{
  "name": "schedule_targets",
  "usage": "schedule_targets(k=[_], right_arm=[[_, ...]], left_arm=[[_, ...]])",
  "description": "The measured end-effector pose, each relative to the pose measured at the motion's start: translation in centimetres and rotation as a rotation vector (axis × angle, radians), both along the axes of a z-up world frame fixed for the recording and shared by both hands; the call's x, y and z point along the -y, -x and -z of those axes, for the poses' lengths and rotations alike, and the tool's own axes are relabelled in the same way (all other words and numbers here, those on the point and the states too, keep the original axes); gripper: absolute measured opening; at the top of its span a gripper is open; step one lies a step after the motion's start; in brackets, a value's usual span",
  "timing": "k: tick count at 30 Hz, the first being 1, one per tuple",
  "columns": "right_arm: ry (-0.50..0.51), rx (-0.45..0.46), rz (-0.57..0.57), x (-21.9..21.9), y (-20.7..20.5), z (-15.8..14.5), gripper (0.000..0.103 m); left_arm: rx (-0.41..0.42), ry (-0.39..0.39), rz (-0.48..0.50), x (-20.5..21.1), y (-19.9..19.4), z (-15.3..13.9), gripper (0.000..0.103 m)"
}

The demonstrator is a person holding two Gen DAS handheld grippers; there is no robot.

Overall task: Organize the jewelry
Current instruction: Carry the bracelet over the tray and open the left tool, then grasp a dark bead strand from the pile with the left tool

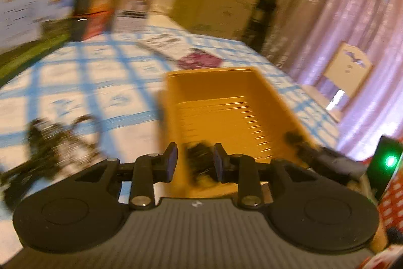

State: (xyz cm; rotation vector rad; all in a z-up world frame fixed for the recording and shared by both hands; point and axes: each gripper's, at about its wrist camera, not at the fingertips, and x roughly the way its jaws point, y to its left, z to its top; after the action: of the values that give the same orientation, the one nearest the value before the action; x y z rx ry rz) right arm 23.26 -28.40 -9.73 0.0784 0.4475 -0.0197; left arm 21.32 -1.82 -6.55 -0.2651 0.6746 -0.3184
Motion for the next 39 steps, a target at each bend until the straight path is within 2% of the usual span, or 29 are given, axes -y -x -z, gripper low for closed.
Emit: schedule_targets(k=[8,14,19,22,32,33,36,39], right_arm=[[0.007,-0.002,-0.002,0.0,0.1,0.0,0.005],[0.005,-0.012,0.0,0.1,0.1,0.0,0.005],[0.005,-0.013,-0.001,0.2,0.1,0.1,0.005],[0.006,-0.014,-0.002,0.2,0.1,0.1,0.005],[0.007,-0.014,-0.003,0.2,0.1,0.1,0.005],[0.008,-0.014,-0.005,0.2,0.1,0.1,0.005],[0.012,-0.013,-0.008,0.1,0.2,0.0,0.005],[0.014,-0.014,-0.008,0.1,0.2,0.0,0.005]], left_arm=[[-0.083,-0.134,-0.192,-7.5,3.8,2.2,0.027],[-0.094,-0.249,-0.242,-9.9,4.7,3.3,0.027],[-0.081,-0.344,-0.244,-10.8,3.6,4.2,0.028],[-0.074,-0.393,-0.235,-10.8,2.6,4.8,0.035],[-0.107,-0.456,-0.185,-10.3,0.2,7.2,0.035],[-0.11,-0.457,-0.184,-10.2,0.2,7.3,0.035],[-0.109,-0.464,-0.171,-10.0,0.2,7.5,0.021],[-0.117,-0.451,-0.149,-9.6,0.7,7.5,0.017]])
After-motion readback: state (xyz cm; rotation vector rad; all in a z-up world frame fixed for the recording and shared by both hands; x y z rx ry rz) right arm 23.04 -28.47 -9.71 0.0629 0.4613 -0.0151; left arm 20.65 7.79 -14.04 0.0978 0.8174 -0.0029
